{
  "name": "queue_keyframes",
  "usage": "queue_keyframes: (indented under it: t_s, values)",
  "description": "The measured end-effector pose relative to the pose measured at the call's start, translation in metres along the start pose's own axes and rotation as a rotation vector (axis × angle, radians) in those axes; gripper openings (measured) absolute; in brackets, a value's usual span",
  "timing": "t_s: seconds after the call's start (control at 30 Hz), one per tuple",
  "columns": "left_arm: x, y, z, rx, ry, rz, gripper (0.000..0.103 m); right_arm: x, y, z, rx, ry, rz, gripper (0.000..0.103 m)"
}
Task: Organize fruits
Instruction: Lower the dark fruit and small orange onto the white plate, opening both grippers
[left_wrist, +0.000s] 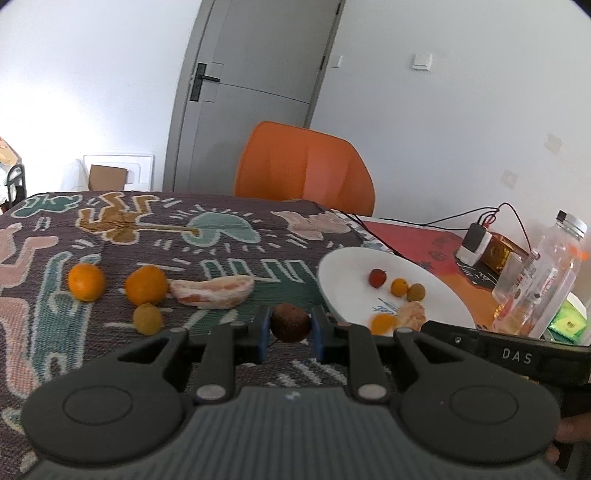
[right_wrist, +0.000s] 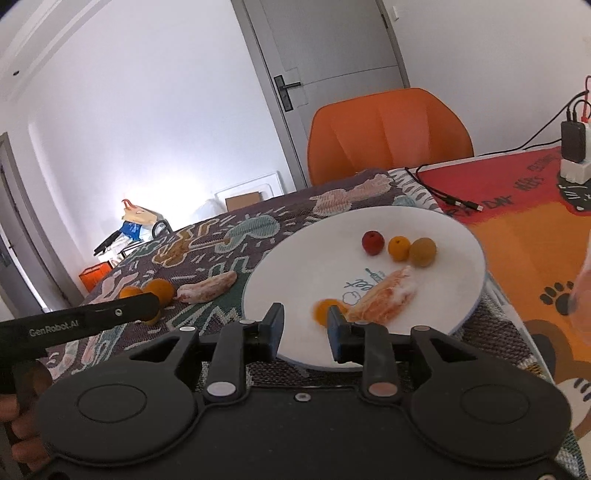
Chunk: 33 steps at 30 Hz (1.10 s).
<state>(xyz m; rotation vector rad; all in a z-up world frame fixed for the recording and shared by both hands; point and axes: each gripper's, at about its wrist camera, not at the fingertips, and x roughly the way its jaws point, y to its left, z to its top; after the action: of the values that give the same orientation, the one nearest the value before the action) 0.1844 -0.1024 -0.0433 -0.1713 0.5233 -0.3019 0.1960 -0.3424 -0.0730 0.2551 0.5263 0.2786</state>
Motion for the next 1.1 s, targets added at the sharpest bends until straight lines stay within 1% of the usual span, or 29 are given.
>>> queue_keyframes:
  t_s: [0.33,0.63,0.77,0.8,0.83,0.87,0.9,0.93,1.0,1.03,1.07,1.1]
  values:
    - [0.019,-0.024,0.006,0.040,0.018,-0.051,0.022,-0.010,-0.016,-0.003,0.040,-0.022,-0.021,0.029]
    - [0.042,-0.054,0.012,0.085,0.038,-0.105,0.022,-0.022,-0.028,-0.001,0.057,-0.045,-0.036,0.029]
    - [0.046,-0.062,0.014,0.099,0.030,-0.097,0.022,-0.024,-0.034,-0.002,0.064,-0.047,-0.050,0.029]
    - [0.046,-0.064,0.015,0.108,0.022,-0.092,0.026,-0.025,-0.034,-0.002,0.067,-0.046,-0.051,0.029]
    - [0.045,-0.065,0.015,0.120,0.020,-0.088,0.027,-0.025,-0.035,-0.003,0.069,-0.046,-0.051,0.029]
    - [0.045,-0.065,0.015,0.124,0.024,-0.081,0.030,-0.025,-0.035,-0.003,0.070,-0.044,-0.051,0.029]
    - [0.044,-0.064,0.014,0.124,0.029,-0.073,0.036,-0.024,-0.035,-0.004,0.070,-0.042,-0.049,0.029]
    - [0.043,-0.062,0.014,0.119,0.030,-0.064,0.039,-0.024,-0.034,-0.004,0.071,-0.042,-0.047,0.029]
    - [0.038,-0.056,0.013,0.111,0.015,-0.048,0.052,-0.023,-0.032,-0.004,0.074,-0.041,-0.040,0.029]
    - [0.035,-0.053,0.013,0.110,0.008,-0.038,0.055,-0.022,-0.032,-0.004,0.073,-0.040,-0.038,0.029]
    - [0.032,-0.050,0.012,0.111,-0.001,-0.022,0.061,-0.021,-0.030,-0.005,0.072,-0.039,-0.036,0.029]
    - [0.029,-0.047,0.012,0.111,-0.007,-0.007,0.067,-0.019,-0.029,-0.004,0.071,-0.038,-0.033,0.032]
